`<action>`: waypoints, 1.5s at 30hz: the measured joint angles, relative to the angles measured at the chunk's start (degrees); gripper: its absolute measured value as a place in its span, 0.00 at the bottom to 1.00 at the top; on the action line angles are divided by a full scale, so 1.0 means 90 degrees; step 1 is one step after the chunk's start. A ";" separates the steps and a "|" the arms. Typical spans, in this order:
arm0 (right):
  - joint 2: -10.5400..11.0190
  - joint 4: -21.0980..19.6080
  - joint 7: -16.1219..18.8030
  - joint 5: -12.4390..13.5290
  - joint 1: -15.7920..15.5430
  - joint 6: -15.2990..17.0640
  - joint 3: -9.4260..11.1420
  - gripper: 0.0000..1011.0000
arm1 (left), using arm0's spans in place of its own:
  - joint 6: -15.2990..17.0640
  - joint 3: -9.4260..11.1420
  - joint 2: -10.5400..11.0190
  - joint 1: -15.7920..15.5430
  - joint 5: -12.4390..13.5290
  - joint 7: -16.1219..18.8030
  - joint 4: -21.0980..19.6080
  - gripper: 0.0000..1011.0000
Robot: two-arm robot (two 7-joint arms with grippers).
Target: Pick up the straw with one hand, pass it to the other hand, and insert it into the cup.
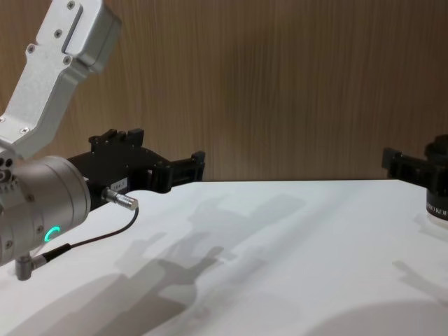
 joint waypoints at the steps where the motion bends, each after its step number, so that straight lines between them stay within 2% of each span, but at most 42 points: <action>1: 0.0000 0.0000 0.0000 0.0000 0.0000 0.0000 0.0000 0.99 | 0.0000 0.0000 0.0000 0.0000 0.0000 0.0000 0.0000 0.99; 27: 0.0000 0.0000 0.0000 0.0000 0.0000 0.0000 0.0000 0.99 | 0.0020 -0.0038 -0.0024 0.0038 0.0002 0.0035 -0.0025 0.99; 37: 0.0000 0.0000 0.0000 0.0000 0.0000 0.0000 0.0000 0.99 | 0.0196 -0.0204 0.0015 0.0191 -0.0078 0.0077 -0.0223 0.99; 45: 0.0000 0.0000 0.0000 0.0000 0.0000 0.0000 0.0000 0.99 | 0.0489 -0.0356 0.0128 0.0350 -0.0236 -0.0010 -0.0438 0.99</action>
